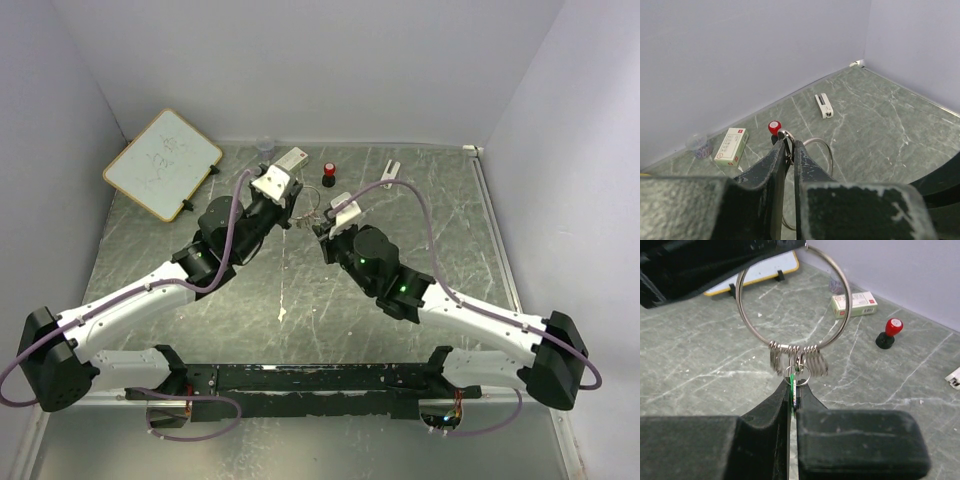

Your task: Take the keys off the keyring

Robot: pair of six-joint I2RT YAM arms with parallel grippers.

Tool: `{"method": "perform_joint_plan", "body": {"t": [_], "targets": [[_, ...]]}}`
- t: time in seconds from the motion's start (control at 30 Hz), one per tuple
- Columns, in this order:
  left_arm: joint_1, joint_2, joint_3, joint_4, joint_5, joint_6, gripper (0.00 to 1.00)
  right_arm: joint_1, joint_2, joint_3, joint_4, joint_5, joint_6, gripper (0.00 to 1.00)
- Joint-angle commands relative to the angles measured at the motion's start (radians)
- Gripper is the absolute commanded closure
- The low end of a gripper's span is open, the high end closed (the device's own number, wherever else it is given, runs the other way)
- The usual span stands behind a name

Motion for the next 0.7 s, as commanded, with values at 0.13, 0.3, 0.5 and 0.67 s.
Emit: {"method": "perform_joint_plan", "body": {"t": [0.13,0.3,0.5,0.67], "targets": [[0.006,-0.022,0.014,0.03,-0.007,-0.007,0.7,0.02,-0.072,0.01,-0.02,0.03,0.026,1.0],[0.007,-0.022,0.001,0.001,-0.046,-0.015,0.45,0.03,-0.073,0.092,-0.136,0.045,0.029,1.0],[0.007,-0.027,-0.038,-0.007,-0.08,-0.01,0.2,0.037,0.013,0.373,-0.485,0.053,0.065,1.0],[0.007,-0.041,-0.086,0.018,-0.048,-0.022,0.19,0.043,0.138,0.626,-0.797,0.048,0.155,1.0]]}}
